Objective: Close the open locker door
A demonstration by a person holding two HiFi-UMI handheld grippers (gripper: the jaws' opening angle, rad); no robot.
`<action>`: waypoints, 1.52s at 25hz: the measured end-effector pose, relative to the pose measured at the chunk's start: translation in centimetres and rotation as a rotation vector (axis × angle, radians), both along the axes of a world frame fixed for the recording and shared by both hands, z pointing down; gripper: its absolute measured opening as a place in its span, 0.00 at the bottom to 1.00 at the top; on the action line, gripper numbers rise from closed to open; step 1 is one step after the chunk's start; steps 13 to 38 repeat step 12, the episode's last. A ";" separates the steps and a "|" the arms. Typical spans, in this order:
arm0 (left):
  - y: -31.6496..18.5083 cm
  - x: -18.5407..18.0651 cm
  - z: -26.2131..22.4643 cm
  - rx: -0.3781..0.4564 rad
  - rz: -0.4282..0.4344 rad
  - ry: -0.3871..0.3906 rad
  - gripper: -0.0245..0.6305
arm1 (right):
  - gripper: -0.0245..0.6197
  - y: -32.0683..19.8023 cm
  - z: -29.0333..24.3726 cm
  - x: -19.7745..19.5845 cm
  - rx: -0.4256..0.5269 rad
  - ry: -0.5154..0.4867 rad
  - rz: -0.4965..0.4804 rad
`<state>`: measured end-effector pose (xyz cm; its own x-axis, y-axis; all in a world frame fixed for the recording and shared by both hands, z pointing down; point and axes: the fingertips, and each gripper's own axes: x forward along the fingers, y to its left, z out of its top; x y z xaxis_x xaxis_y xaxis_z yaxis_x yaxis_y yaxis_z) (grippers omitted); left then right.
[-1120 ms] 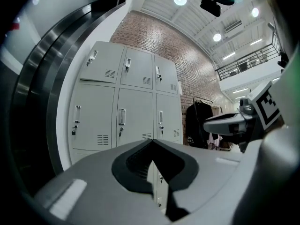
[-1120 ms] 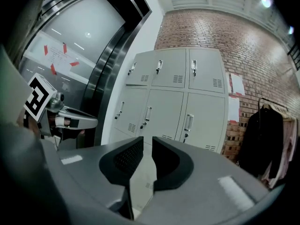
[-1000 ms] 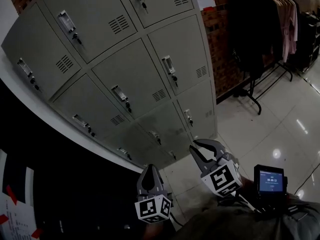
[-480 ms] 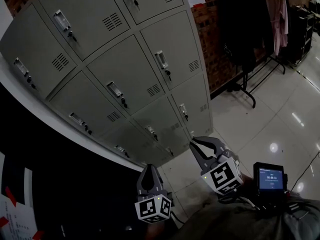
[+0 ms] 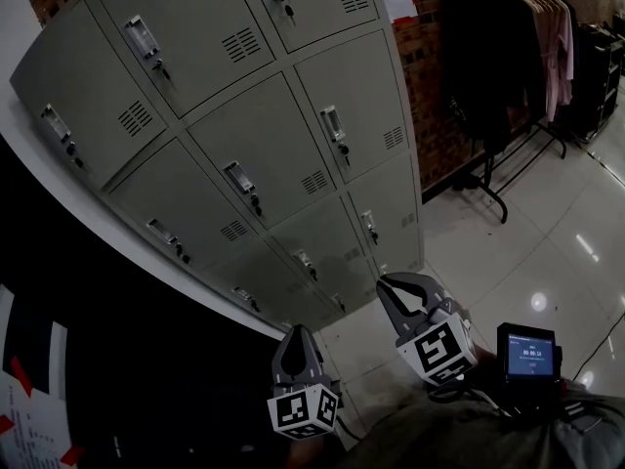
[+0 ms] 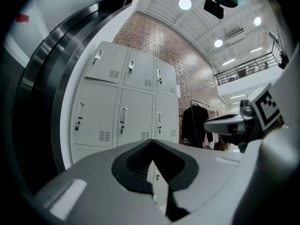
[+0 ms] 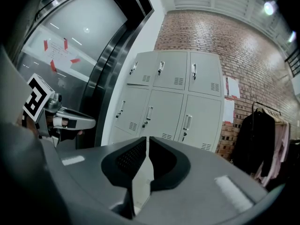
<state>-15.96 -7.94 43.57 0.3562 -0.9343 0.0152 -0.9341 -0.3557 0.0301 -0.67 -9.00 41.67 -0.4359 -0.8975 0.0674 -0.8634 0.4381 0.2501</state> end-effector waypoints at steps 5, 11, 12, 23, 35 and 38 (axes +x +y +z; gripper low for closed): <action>-0.2 -0.9 0.2 -0.001 0.000 0.003 0.04 | 0.08 -0.2 -0.2 -0.8 0.003 0.007 0.000; -0.1 -2.1 0.4 -0.005 -0.001 0.005 0.04 | 0.07 -0.1 -0.3 -2.0 0.010 0.009 -0.001; 0.0 -2.4 0.5 -0.006 0.000 0.005 0.04 | 0.06 0.0 -0.4 -2.2 0.015 0.006 -0.002; 0.0 -2.4 0.5 -0.006 0.000 0.005 0.04 | 0.06 0.0 -0.4 -2.2 0.015 0.006 -0.002; 0.0 -2.4 0.5 -0.006 0.000 0.005 0.04 | 0.06 0.0 -0.4 -2.2 0.015 0.006 -0.002; 0.0 -2.4 0.5 -0.006 0.000 0.005 0.04 | 0.06 0.0 -0.4 -2.2 0.015 0.006 -0.002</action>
